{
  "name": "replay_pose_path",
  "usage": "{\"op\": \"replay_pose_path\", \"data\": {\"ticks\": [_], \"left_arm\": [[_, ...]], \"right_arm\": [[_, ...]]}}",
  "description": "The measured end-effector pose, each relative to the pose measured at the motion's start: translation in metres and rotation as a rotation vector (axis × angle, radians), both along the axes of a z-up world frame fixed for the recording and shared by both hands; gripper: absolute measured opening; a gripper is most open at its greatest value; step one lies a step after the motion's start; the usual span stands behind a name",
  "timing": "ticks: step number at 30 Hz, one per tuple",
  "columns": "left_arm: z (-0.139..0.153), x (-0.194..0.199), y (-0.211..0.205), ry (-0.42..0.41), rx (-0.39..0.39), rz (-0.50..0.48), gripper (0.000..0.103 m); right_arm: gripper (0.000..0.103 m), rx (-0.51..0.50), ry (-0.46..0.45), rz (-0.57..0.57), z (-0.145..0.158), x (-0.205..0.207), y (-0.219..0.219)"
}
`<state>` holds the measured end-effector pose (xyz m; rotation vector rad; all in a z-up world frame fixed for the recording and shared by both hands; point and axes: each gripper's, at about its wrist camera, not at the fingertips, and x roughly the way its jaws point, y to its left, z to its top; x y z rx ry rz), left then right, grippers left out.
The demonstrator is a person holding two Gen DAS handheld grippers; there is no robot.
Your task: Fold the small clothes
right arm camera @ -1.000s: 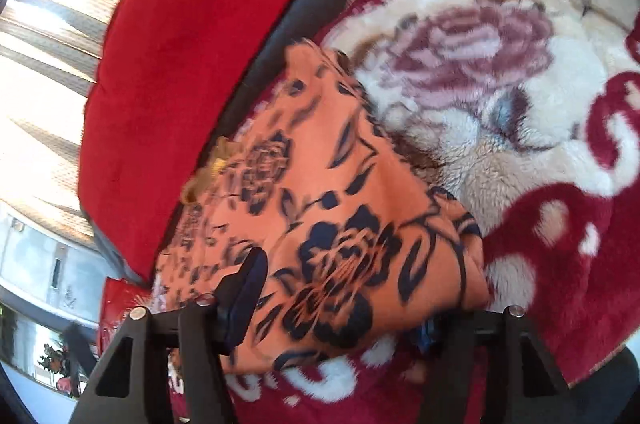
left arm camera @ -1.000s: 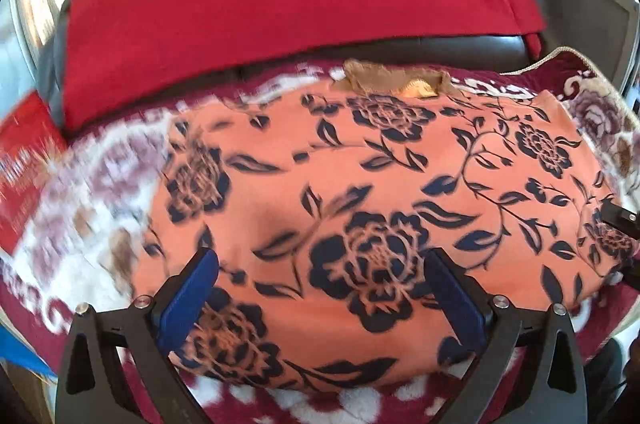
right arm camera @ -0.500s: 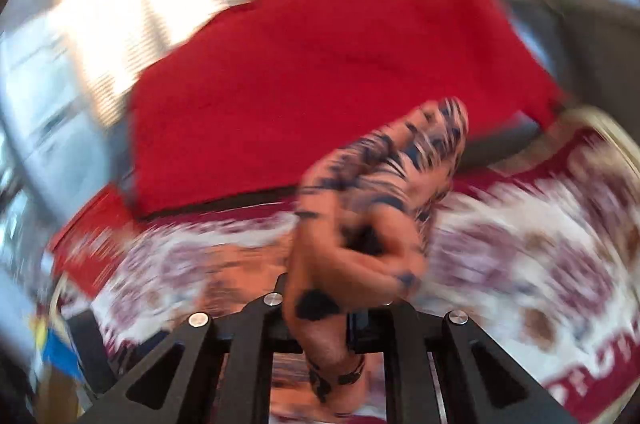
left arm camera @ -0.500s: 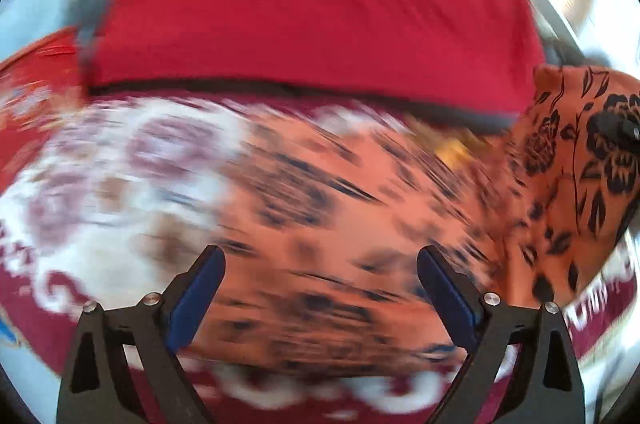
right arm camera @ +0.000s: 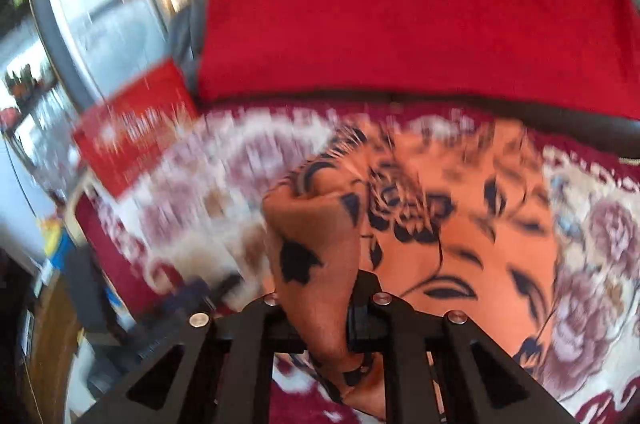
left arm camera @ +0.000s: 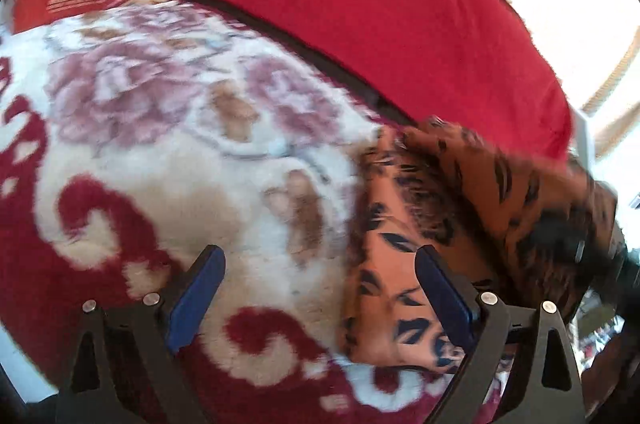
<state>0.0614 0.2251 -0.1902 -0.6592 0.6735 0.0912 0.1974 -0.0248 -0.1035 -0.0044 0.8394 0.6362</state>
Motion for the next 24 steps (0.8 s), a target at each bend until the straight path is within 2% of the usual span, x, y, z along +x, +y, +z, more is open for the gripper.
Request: {"op": "replay_pose_path", "data": {"ticks": [2, 3, 6, 7, 9, 10, 12, 13, 15, 19, 22, 23, 24], "left_arm": [[-0.003, -0.001, -0.002, 0.017, 0.019, 0.001, 0.095], [-0.002, -0.004, 0.000, 0.012, 0.010, 0.002, 0.095], [-0.003, -0.013, 0.013, -0.017, -0.057, 0.023, 0.095], [-0.003, -0.016, 0.017, -0.025, -0.087, 0.024, 0.095], [-0.004, -0.019, 0.024, -0.039, -0.133, 0.019, 0.095], [-0.003, -0.021, 0.025, -0.044, -0.141, 0.013, 0.095], [-0.002, -0.018, 0.023, -0.043, -0.146, -0.009, 0.095], [-0.001, -0.016, 0.021, -0.037, -0.159, -0.023, 0.095], [0.007, -0.016, 0.017, -0.047, -0.185, -0.059, 0.094], [0.034, -0.023, 0.004, -0.109, -0.199, -0.119, 0.091], [0.039, -0.011, -0.015, -0.096, -0.181, -0.172, 0.077], [0.031, 0.000, -0.025, -0.027, -0.131, -0.173, 0.063], [0.020, 0.009, -0.028, 0.038, -0.106, -0.166, 0.041]], "right_arm": [[0.013, 0.004, -0.046, 0.016, 0.006, -0.005, 0.014], [0.013, 0.004, -0.033, 0.032, -0.001, -0.005, 0.022], [0.017, -0.120, 0.078, 0.089, -0.069, -0.007, 0.039], [0.019, -0.119, 0.115, 0.081, -0.091, -0.006, 0.040], [0.020, -0.067, 0.057, 0.070, -0.085, -0.014, 0.032], [0.027, -0.071, 0.062, 0.077, -0.079, -0.015, 0.031], [0.055, -0.079, 0.086, 0.111, -0.071, -0.017, 0.031], [0.076, -0.065, 0.081, 0.114, -0.069, -0.020, 0.028], [0.079, -0.009, 0.056, 0.096, -0.060, -0.031, 0.022], [0.079, 0.144, 0.149, 0.021, -0.069, -0.050, -0.022], [0.079, 0.193, 0.195, -0.007, -0.075, -0.060, -0.054], [0.079, 0.193, 0.199, -0.019, -0.076, -0.062, -0.059], [0.079, 0.194, 0.200, -0.032, -0.076, -0.065, -0.069]]}}
